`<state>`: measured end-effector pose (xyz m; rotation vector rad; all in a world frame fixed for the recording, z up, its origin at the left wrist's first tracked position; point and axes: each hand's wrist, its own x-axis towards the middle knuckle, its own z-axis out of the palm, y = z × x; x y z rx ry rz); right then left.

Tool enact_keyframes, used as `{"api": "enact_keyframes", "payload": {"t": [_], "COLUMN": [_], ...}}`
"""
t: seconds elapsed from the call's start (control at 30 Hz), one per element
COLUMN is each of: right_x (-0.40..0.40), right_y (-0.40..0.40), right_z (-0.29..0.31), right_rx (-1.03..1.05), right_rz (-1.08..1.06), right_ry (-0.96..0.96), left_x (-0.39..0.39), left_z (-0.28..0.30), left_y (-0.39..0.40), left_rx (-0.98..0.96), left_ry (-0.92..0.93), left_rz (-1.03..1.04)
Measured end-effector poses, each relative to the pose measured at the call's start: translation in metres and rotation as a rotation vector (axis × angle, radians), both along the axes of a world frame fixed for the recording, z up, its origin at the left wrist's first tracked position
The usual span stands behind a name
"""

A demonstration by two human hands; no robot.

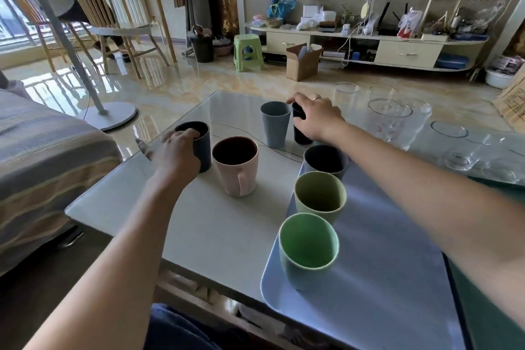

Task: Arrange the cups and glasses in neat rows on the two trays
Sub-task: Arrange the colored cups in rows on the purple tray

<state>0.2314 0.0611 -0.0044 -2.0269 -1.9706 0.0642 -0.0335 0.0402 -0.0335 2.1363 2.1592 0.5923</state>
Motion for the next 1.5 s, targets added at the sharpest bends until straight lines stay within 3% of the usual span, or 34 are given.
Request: {"api": "enact_keyframes", "payload": {"t": [0.2, 0.33, 0.6, 0.77, 0.9, 1.03, 1.23, 1.33, 1.5], "right_x": [-0.002, 0.002, -0.003, -0.019, -0.035, -0.048, -0.025, -0.009, 0.002], "right_y": [0.065, 0.088, 0.088, 0.067, 0.034, -0.018, -0.071, -0.088, -0.101], "right_z": [-0.024, -0.038, -0.032, -0.01, 0.02, 0.031, 0.046, 0.054, 0.052], "right_rx": [-0.255, -0.3, -0.101, 0.158, 0.308, 0.385, 0.535, 0.527, 0.496], "right_rz": [-0.022, -0.04, 0.087, 0.191, 0.248, 0.277, 0.226, 0.199, 0.189], "right_ry": [-0.363, -0.293, -0.042, -0.105, -0.074, -0.056, -0.06, -0.077, -0.081], "left_x": [-0.001, 0.003, 0.009, 0.014, 0.026, 0.05, 0.088, 0.101, 0.11], "left_z": [-0.027, -0.03, -0.03, -0.005, 0.016, 0.034, 0.057, 0.054, 0.054], "left_y": [0.02, 0.026, 0.026, 0.015, 0.004, -0.008, -0.033, -0.044, -0.051], "left_rx": [0.032, 0.073, 0.093, 0.413, 0.693, 0.785, 0.8, 0.672, 0.583], "left_ry": [0.024, -0.021, -0.037, -0.064, 0.163, 0.291, 0.196, 0.098, 0.051], "left_rz": [0.026, 0.073, 0.136, 0.164, 0.079, 0.018, -0.161, -0.306, -0.362]}}
